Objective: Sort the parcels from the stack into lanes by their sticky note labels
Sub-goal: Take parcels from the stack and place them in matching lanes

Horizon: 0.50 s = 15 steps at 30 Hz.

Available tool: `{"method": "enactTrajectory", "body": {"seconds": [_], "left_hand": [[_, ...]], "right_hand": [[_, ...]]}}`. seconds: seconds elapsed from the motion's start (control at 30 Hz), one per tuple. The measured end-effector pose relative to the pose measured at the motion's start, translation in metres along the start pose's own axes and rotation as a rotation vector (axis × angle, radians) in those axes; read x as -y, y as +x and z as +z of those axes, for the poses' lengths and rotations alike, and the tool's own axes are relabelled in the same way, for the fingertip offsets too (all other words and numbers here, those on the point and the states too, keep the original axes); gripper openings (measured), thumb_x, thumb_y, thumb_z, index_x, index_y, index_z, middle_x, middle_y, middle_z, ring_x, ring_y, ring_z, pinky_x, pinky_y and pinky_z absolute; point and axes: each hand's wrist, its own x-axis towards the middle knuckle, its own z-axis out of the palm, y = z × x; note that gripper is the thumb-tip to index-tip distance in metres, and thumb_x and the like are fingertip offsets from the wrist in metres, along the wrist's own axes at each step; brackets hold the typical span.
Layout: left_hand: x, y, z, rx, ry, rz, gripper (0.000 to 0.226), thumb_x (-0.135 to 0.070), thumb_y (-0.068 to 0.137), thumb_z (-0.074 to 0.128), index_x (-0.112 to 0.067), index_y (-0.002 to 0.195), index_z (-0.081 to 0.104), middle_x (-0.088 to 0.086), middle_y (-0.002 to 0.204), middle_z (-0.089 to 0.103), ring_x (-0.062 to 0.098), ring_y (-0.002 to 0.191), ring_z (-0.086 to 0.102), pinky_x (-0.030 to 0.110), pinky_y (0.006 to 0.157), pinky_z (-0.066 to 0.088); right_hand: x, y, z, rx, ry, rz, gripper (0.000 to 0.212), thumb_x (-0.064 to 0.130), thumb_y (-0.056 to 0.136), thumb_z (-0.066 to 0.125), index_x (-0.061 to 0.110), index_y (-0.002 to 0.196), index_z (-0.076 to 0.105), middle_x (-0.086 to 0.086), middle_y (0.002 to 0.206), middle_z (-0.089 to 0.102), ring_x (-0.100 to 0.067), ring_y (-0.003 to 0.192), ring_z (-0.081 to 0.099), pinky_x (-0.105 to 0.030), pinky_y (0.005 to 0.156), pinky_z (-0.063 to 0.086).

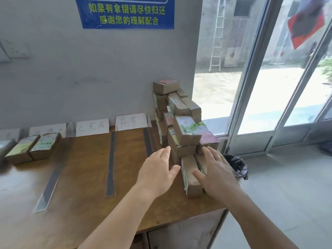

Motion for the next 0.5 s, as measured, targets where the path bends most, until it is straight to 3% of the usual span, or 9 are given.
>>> {"method": "enactTrajectory", "body": {"seconds": [0.2,0.5], "left_hand": [[-0.019,0.067,0.032,0.039,-0.062,-0.161,0.069,-0.053,0.094,0.043,-0.025,0.151,0.017,-0.004,0.154,0.029,0.018,0.139,0.030,0.036,0.106,0.034],[-0.018,0.141,0.064,0.119,-0.153,-0.340,0.067,-0.055,0.096,0.033,-0.022,0.151,0.015,0.001,0.152,0.032,0.023,0.134,0.038,0.039,0.102,0.037]], "right_hand": [[-0.039,0.066,0.003,0.014,0.067,-0.012,0.079,0.048,0.089,0.053,0.021,0.150,0.012,0.001,0.155,0.023,-0.021,0.142,0.019,-0.035,0.113,0.019],[-0.050,0.140,0.020,0.099,0.176,0.014,0.080,0.047,0.091,0.052,0.018,0.151,0.010,-0.003,0.155,0.023,-0.023,0.141,0.022,-0.037,0.109,0.025]]}}
